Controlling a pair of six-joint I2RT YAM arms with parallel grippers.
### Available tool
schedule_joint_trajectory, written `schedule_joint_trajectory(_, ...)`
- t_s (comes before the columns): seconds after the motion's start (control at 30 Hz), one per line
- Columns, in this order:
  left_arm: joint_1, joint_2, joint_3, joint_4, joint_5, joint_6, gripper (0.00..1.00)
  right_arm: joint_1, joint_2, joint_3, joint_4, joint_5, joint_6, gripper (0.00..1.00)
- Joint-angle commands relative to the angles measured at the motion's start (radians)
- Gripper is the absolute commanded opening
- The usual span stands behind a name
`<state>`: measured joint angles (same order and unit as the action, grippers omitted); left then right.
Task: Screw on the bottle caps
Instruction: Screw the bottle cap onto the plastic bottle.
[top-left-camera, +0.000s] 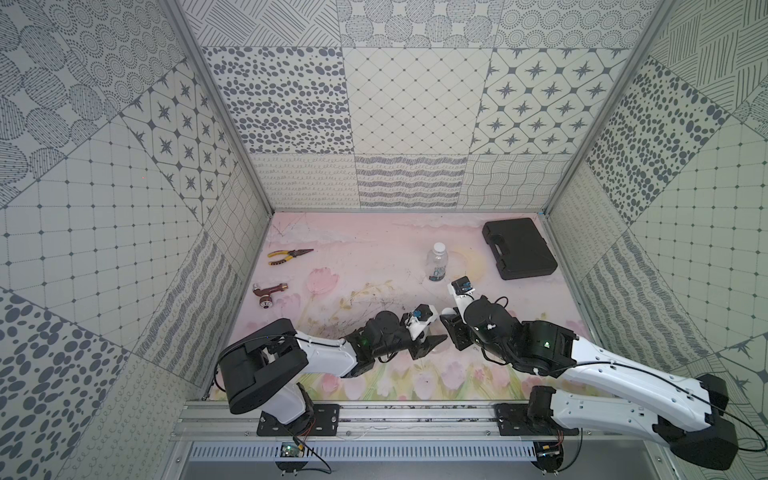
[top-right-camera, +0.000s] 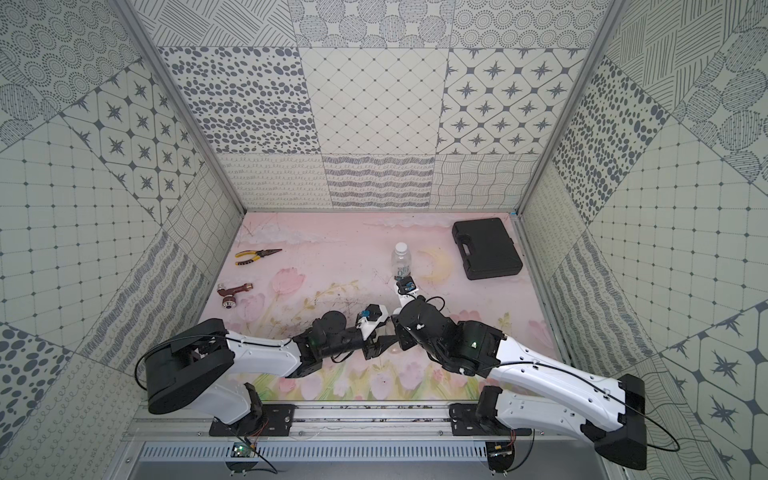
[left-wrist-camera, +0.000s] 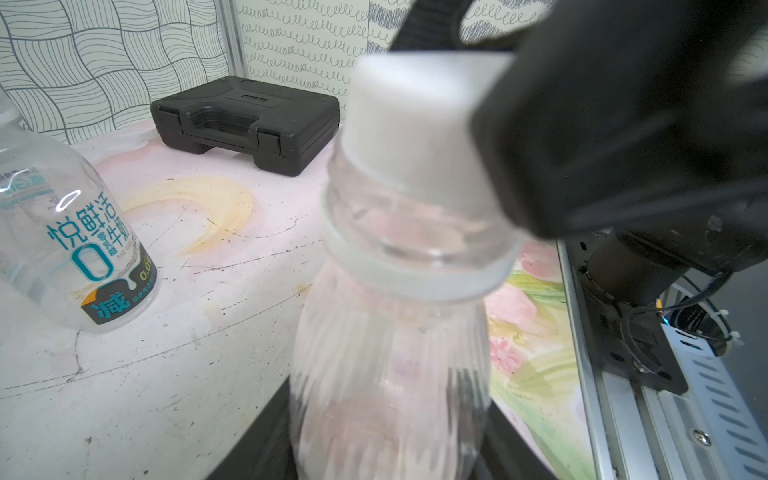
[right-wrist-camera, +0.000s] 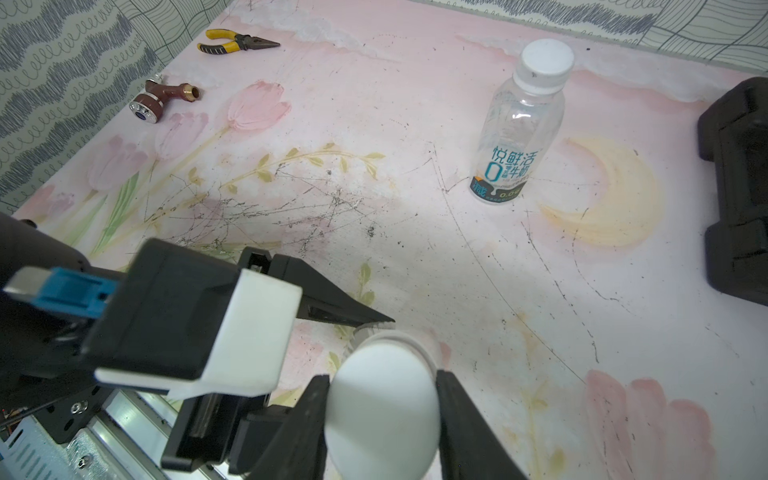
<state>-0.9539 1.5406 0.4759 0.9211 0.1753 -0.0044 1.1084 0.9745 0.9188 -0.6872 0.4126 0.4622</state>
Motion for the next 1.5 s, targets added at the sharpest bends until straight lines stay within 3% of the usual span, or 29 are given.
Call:
schedule_joint_trajectory(0.0,0.001,0.0,0.004,0.009,-0.022,0.004,0.54,-0.013,0.031,0.0,-0.111,0.017,-0.012,0.42)
schedule_joint_trajectory(0.5,0.001,-0.004,0.004,0.003,-0.014,0.001,0.53,-0.042,0.005,-0.101,0.06,-0.014,-0.069,0.42)
schedule_joint_trajectory(0.93,0.001,0.001,0.006,0.004,-0.026,0.003,0.54,-0.045,0.062,-0.058,-0.108,-0.029,-0.01,0.43)
schedule_joint_trajectory(1.47,0.001,0.0,0.009,-0.001,-0.021,0.001,0.56,-0.06,0.058,-0.03,-0.102,-0.077,0.014,0.46)
